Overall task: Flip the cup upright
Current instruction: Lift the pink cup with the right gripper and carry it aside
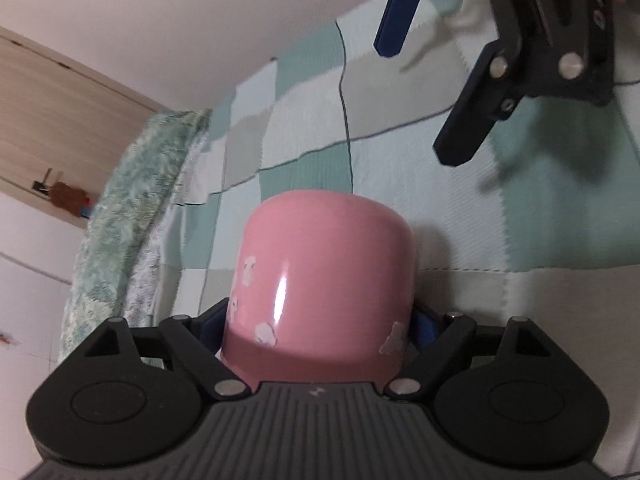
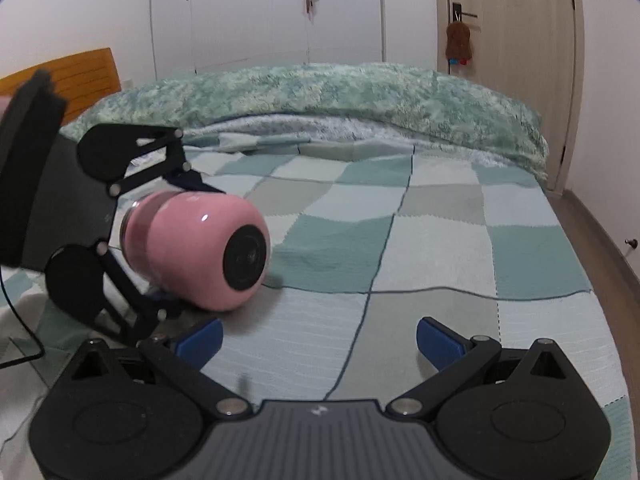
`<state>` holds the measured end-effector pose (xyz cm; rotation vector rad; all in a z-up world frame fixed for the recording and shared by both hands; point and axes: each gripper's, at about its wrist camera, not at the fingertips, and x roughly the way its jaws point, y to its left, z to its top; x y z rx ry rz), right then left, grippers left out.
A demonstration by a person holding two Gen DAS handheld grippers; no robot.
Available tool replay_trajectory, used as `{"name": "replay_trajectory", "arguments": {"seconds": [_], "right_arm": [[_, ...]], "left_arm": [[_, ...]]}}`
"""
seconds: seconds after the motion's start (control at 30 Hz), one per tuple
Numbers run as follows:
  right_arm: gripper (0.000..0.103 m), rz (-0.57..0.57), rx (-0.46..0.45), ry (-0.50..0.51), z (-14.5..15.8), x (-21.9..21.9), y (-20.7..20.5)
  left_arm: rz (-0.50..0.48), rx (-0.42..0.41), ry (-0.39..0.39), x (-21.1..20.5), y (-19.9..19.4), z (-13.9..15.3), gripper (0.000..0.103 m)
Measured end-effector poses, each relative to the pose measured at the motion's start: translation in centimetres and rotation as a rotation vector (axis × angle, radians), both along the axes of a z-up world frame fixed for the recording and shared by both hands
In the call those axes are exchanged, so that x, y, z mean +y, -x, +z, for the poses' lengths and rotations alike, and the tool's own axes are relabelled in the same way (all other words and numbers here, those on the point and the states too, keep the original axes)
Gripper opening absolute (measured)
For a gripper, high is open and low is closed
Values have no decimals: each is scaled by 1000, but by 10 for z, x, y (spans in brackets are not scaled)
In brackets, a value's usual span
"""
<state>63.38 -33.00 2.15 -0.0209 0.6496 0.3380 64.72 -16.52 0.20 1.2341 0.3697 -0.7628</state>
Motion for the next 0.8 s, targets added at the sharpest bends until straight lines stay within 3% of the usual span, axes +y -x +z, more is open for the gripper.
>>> {"name": "replay_trajectory", "arguments": {"seconds": [0.23, 0.37, 0.5, 0.63, 0.73, 0.8], "right_arm": [[103, 15, -46, 43, 23, 11, 40], [103, 17, -98, 56, 59, 13, 84], [103, 32, -142, 84, 100, 23, 150], [103, 66, -143, 94, 125, 37, 222], [103, 76, -92, 110, 131, 46, 270], [103, 83, -79, 120, 129, 50, 301]], "left_arm": [[21, -73, 48, 14, 66, 31, 87], [29, -118, 65, 18, 117, 67, 87], [25, -147, 62, 22, 199, 98, 88], [49, -85, 100, 29, 278, 114, 88], [55, -71, 91, 30, 338, 110, 88], [71, -26, 138, 33, 373, 110, 88]]}}
